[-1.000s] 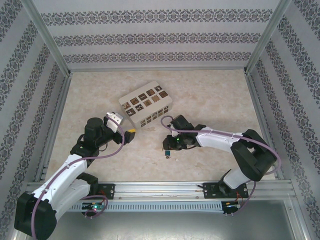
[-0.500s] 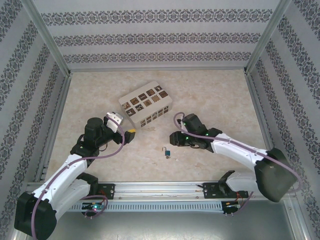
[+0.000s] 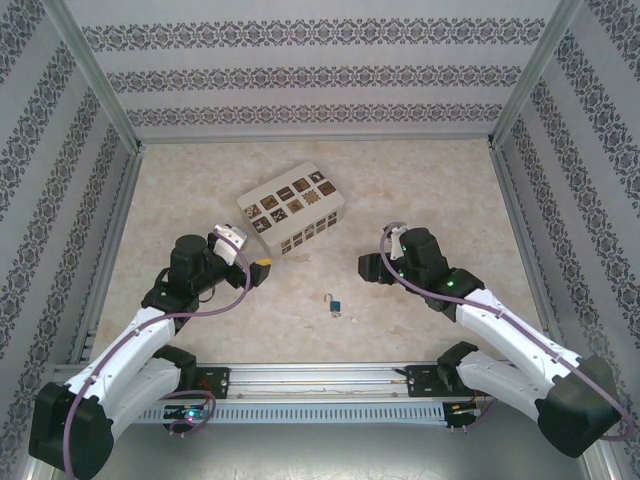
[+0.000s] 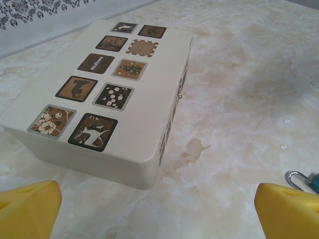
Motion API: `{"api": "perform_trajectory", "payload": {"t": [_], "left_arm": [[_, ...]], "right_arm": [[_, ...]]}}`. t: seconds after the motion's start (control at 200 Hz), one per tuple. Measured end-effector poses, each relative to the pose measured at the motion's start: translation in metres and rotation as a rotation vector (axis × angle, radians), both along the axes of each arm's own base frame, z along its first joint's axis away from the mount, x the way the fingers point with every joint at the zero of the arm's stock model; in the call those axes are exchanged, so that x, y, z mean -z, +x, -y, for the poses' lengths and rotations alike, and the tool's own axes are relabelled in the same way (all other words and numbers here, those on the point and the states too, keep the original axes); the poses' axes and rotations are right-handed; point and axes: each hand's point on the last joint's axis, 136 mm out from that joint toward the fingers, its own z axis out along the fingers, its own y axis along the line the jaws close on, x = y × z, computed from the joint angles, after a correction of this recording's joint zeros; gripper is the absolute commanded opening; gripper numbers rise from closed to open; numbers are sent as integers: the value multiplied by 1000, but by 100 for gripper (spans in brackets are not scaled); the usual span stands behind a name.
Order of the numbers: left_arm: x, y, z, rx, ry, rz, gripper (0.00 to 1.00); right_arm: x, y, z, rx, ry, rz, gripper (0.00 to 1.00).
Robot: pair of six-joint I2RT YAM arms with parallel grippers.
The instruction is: Unlock a padlock with a key
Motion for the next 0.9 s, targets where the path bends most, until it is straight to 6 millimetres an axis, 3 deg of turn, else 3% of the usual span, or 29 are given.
{"api": "perform_trajectory", "payload": {"t": [0.375, 0.705, 0.899], "left_arm": [[1, 1, -2, -9, 8, 0, 99], [2, 2, -3, -15, 12, 0, 99], [3, 2, -3, -16, 15, -3, 99]], "right_arm": [[-3, 21, 45, 110, -60, 99, 98], [-16, 40, 95, 260, -82, 251, 98], [-32, 46, 109, 286, -129, 366, 98]]}}
